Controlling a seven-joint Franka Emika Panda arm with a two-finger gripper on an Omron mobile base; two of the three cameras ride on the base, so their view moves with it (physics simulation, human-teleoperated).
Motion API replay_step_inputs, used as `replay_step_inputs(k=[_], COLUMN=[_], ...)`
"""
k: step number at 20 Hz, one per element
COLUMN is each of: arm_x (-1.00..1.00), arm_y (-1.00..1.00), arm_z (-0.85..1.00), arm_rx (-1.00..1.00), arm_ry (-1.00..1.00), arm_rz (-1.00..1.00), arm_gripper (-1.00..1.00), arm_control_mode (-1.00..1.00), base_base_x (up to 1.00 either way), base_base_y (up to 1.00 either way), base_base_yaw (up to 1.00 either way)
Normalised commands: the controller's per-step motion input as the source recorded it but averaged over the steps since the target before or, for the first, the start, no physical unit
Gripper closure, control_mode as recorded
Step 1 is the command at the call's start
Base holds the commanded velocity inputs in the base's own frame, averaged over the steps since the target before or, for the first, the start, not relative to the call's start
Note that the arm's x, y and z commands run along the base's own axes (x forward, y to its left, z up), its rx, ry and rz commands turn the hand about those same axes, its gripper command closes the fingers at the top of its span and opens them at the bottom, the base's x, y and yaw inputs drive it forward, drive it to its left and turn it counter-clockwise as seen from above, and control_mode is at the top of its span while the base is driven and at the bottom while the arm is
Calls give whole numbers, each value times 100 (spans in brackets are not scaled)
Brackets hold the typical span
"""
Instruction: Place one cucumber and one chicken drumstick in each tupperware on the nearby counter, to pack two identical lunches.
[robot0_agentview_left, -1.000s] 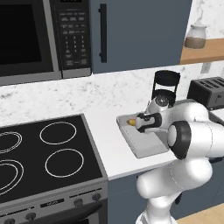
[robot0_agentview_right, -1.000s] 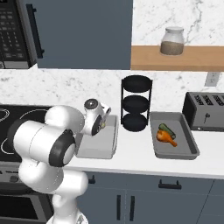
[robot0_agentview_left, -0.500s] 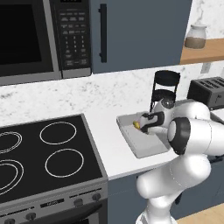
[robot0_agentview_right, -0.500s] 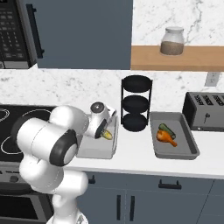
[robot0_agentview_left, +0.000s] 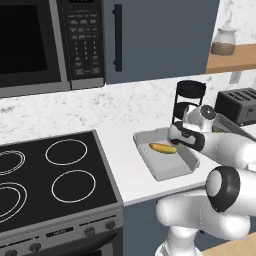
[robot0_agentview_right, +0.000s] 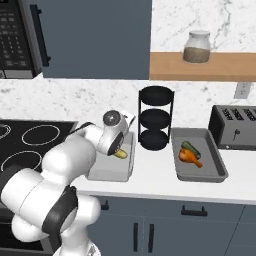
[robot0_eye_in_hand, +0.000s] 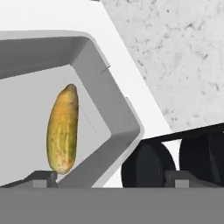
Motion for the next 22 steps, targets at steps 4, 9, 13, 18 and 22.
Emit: replay_step_inputs(k=[4, 9, 13, 18, 22], arm_x=[-46, -47, -74, -98, -99], arm_y=[0, 0, 0, 2, 19], arm_z=[45, 57, 54, 61, 71], arm_rx=[10, 14, 17, 18, 17], arm_ry=[-8, -9, -15, -19, -12], arm_rz=[-12, -14, -11, -6, 0], arm_gripper=[-100, -100, -100, -100, -100], arm_control_mode=[-100, -100, -100, -100, -100], base_base_x=[0, 0, 0, 0, 0], base_base_y=[0, 0, 0, 0, 0], base_base_yaw=[0, 0, 0, 0, 0])
